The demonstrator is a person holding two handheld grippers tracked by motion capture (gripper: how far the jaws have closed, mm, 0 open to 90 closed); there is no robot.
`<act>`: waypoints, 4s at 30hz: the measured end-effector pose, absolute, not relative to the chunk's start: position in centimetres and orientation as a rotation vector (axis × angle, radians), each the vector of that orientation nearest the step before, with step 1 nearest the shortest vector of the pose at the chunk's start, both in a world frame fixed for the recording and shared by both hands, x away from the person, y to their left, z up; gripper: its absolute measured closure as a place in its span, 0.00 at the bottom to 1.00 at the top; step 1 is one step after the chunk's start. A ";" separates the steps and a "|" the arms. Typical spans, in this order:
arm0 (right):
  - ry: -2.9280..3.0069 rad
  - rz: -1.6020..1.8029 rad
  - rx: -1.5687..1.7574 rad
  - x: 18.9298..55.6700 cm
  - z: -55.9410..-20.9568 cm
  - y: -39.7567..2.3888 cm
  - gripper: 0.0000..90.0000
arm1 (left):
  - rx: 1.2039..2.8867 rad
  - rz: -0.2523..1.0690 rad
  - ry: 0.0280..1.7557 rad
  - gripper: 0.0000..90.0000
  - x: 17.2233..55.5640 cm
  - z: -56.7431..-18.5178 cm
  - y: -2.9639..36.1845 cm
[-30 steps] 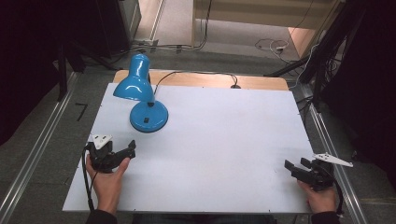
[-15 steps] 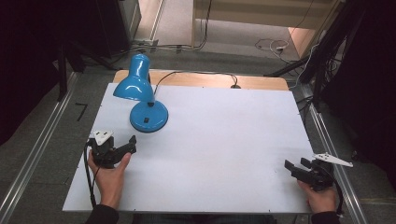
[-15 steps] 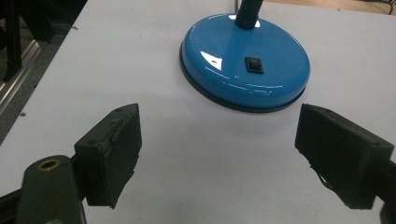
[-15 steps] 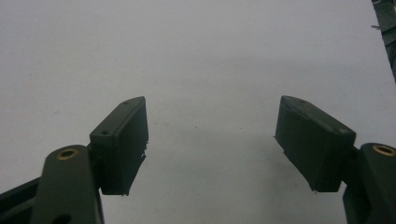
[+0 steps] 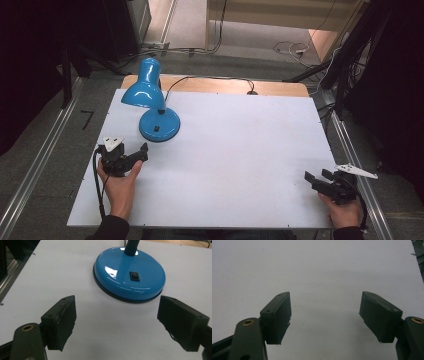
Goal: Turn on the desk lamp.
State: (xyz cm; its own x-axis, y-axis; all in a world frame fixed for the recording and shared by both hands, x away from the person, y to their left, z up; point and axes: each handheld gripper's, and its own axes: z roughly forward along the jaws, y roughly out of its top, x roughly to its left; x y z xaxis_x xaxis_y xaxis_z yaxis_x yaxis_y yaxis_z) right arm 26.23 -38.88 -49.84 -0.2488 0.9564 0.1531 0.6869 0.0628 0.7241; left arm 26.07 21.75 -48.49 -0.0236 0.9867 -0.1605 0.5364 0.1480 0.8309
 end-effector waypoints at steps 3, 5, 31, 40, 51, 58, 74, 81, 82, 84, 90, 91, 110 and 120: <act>1.983 1.007 1.641 26.2 -49.9 -38.9 0.27 | 1.484 0.743 1.668 0.18 26.3 -48.5 21.7; 1.983 1.006 1.640 26.2 -49.8 -38.9 0.27 | 1.482 0.741 1.669 0.19 26.4 -48.5 21.7; 1.983 1.001 1.641 26.2 -49.8 -38.9 0.27 | 1.483 0.718 1.660 0.22 28.1 -48.7 21.0; 1.985 1.001 1.638 26.2 -49.9 -38.8 0.27 | 1.483 0.711 1.658 0.23 28.5 -48.8 20.9; 1.985 1.002 1.638 26.3 -49.9 -38.8 0.27 | 1.472 0.708 1.654 0.30 28.9 -48.8 20.7; 1.984 1.000 1.641 26.3 -49.9 -38.8 0.27 | 1.468 0.696 1.645 0.39 29.3 -48.9 20.5; 1.984 0.999 1.642 26.3 -49.9 -38.8 0.27 | 1.475 0.705 1.609 0.74 30.3 -48.9 20.1; 1.987 1.001 1.642 26.3 -49.9 -38.8 0.27 | 1.482 0.685 1.597 0.89 31.0 -49.4 20.0; 1.987 1.000 1.639 26.4 -49.9 -38.8 0.27 | 1.478 0.678 1.591 0.91 31.2 -49.5 20.1; 1.985 0.999 1.644 26.4 -49.9 -38.8 0.27 | 1.472 0.662 1.580 0.97 31.4 -49.6 20.2; 1.987 0.998 1.640 26.4 -50.0 -38.8 0.27 | 1.520 0.669 1.553 1.00 32.3 -49.5 19.9; 1.987 0.998 1.641 26.4 -50.0 -38.8 0.27 | 1.520 0.669 1.553 1.00 32.3 -49.5 19.9; 1.986 1.003 1.641 26.4 -50.0 -38.9 0.27 | 1.544 0.680 1.585 1.00 34.5 -49.8 19.3; 1.988 1.001 1.640 26.4 -50.0 -38.8 0.27 | 1.517 0.680 1.597 1.00 34.7 -49.9 19.4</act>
State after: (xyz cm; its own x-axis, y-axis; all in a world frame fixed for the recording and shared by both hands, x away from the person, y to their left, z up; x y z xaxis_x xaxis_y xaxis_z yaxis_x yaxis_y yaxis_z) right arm 26.44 -38.85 -49.97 -0.2510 0.9563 0.1498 0.6897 0.0681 0.7209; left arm 34.72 19.41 -49.93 0.0535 0.9804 -0.1897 0.5425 0.1309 0.8298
